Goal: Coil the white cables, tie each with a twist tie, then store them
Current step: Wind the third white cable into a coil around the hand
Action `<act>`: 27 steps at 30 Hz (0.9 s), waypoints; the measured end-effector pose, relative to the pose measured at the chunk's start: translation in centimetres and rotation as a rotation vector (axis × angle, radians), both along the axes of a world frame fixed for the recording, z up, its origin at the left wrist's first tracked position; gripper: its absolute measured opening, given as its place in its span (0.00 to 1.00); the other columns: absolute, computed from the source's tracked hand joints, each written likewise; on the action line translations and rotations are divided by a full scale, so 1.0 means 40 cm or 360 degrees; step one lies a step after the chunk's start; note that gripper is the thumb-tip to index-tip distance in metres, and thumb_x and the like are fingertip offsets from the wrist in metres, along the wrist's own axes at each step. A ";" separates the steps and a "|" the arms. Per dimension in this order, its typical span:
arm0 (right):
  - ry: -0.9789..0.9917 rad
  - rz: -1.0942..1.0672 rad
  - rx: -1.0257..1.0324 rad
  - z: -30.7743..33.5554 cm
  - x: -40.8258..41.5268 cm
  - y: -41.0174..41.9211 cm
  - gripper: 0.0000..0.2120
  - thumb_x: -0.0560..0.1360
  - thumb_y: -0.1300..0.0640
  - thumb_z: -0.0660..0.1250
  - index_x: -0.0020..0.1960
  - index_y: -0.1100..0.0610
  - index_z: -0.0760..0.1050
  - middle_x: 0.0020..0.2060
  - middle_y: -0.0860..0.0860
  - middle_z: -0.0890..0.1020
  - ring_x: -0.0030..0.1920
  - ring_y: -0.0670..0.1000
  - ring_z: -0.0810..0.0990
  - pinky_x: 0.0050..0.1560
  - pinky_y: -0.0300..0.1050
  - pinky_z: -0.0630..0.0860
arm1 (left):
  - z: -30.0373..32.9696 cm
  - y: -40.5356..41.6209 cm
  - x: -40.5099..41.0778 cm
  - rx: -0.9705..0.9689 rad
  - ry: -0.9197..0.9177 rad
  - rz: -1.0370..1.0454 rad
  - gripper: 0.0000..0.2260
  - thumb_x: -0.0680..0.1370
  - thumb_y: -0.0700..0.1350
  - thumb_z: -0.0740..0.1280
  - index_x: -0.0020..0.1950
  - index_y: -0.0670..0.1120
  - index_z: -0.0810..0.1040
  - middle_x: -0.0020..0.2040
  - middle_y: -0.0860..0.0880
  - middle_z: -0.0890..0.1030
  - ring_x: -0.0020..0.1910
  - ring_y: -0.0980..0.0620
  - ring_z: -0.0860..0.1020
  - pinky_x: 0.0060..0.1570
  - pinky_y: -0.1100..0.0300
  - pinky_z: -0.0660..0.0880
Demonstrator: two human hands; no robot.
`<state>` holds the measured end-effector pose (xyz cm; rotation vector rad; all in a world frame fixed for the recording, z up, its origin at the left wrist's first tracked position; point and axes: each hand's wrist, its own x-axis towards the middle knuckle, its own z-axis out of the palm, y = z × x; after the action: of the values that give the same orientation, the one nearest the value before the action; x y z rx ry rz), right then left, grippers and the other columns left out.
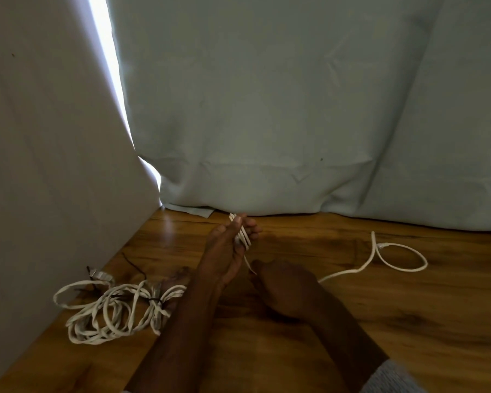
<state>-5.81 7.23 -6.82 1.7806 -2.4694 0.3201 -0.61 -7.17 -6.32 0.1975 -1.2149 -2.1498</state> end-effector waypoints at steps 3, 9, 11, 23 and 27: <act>-0.0025 0.0031 -0.0010 -0.005 -0.004 0.000 0.12 0.84 0.49 0.57 0.59 0.53 0.75 0.49 0.52 0.82 0.45 0.51 0.80 0.44 0.47 0.76 | -0.001 0.016 -0.002 -0.0335 -0.0142 0.0087 0.10 0.83 0.38 0.58 0.49 0.41 0.78 0.39 0.46 0.84 0.42 0.47 0.84 0.43 0.58 0.80; -0.0037 0.0060 -0.0322 -0.002 -0.042 0.022 0.16 0.82 0.46 0.60 0.68 0.48 0.72 0.56 0.47 0.81 0.52 0.49 0.79 0.46 0.42 0.70 | -0.041 0.007 -0.008 -0.1109 -0.0501 0.0200 0.12 0.83 0.42 0.61 0.44 0.42 0.80 0.41 0.42 0.83 0.41 0.46 0.81 0.46 0.49 0.78; 0.0009 0.0082 -0.0420 0.001 -0.052 0.033 0.16 0.81 0.44 0.61 0.67 0.45 0.73 0.56 0.45 0.81 0.53 0.48 0.79 0.45 0.40 0.65 | -0.046 0.003 -0.011 -0.1180 -0.0578 0.0193 0.13 0.82 0.47 0.63 0.44 0.41 0.80 0.42 0.40 0.83 0.42 0.46 0.82 0.49 0.45 0.79; 0.0057 0.0116 -0.0574 0.012 -0.103 0.054 0.11 0.80 0.43 0.63 0.56 0.46 0.79 0.44 0.44 0.84 0.42 0.46 0.80 0.47 0.48 0.72 | -0.038 0.013 0.008 -0.1100 -0.0707 -0.0197 0.16 0.84 0.43 0.59 0.39 0.43 0.79 0.27 0.48 0.76 0.21 0.52 0.69 0.24 0.59 0.65; 0.0111 0.0093 -0.0644 0.003 -0.109 0.050 0.07 0.80 0.45 0.64 0.55 0.45 0.78 0.46 0.42 0.82 0.44 0.45 0.78 0.49 0.49 0.70 | -0.047 -0.004 0.011 -0.0994 -0.0764 -0.0373 0.19 0.84 0.43 0.57 0.37 0.40 0.78 0.25 0.45 0.76 0.18 0.52 0.68 0.22 0.61 0.63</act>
<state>-10.19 9.23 -6.72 1.6598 -2.1171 0.6927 -0.16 -7.32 -8.22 0.3172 -2.2167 -1.8434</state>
